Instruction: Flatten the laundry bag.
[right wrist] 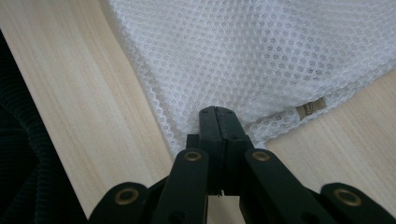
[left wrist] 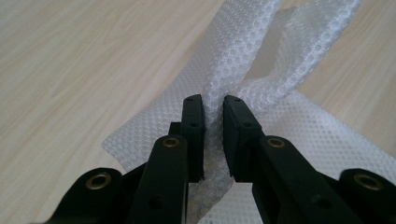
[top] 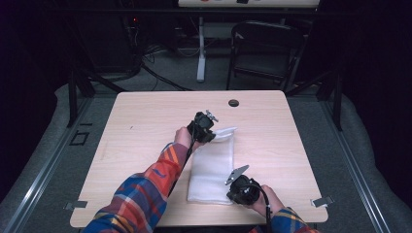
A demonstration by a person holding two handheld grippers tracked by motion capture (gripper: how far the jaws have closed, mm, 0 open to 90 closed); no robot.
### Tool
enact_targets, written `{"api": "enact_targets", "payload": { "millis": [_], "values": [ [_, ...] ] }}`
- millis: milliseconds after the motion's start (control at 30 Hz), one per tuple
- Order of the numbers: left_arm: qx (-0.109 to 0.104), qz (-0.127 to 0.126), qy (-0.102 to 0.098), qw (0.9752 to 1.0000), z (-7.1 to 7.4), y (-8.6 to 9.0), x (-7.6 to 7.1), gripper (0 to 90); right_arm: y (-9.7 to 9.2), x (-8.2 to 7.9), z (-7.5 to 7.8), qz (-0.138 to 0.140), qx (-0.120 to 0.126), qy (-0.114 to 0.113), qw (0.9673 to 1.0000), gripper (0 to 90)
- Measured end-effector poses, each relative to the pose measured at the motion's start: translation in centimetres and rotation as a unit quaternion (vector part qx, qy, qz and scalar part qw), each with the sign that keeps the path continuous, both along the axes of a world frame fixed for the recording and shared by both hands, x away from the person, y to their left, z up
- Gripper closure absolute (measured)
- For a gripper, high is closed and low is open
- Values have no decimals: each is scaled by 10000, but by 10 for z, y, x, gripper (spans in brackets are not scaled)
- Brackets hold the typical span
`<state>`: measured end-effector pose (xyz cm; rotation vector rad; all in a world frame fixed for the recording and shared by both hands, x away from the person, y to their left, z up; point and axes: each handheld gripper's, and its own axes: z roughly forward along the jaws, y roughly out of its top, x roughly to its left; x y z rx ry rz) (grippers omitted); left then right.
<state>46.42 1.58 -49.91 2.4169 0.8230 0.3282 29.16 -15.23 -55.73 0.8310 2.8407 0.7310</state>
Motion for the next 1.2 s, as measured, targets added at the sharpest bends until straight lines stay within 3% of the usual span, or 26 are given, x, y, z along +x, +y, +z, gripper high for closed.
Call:
{"api": "enact_targets", "payload": {
  "millis": [133,333,400,433,600,700,867,1000,1067,1167,1200],
  "values": [
    [47,75,-103,9999,5,0,7,776,0,0,1,-19,-23,53,10000,900],
    [-72,221,-272,9994,18,0,15,721,0,0,0,-21,7,-9,10000,900],
    [-89,273,-334,9990,22,0,16,670,0,0,0,-18,-1,-8,10000,900],
    [-119,286,-370,9988,25,0,16,639,1,-1,-2,-72,130,10,9999,900],
    [-136,411,-568,9974,33,1,14,498,1,-1,-2,-72,130,13,9999,900],
    [-153,487,-681,9964,38,3,14,446,0,0,1,-12,-47,11,10000,900],
    [-264,486,-588,9967,40,6,13,396,0,0,1,-19,-31,22,10000,900],
    [-320,453,-489,9973,42,8,10,302,-1,0,2,7,-85,33,10000,900],
    [-364,387,-421,9977,43,9,9,248,-1,1,0,-3,2,28,10000,898],
    [-380,306,-340,9982,42,12,4,195,-1,0,0,9,63,11,10000,845],
    [-381,277,-320,9984,41,13,3,178,-1,1,3,117,-87,21,9999,808]
  ]
}}
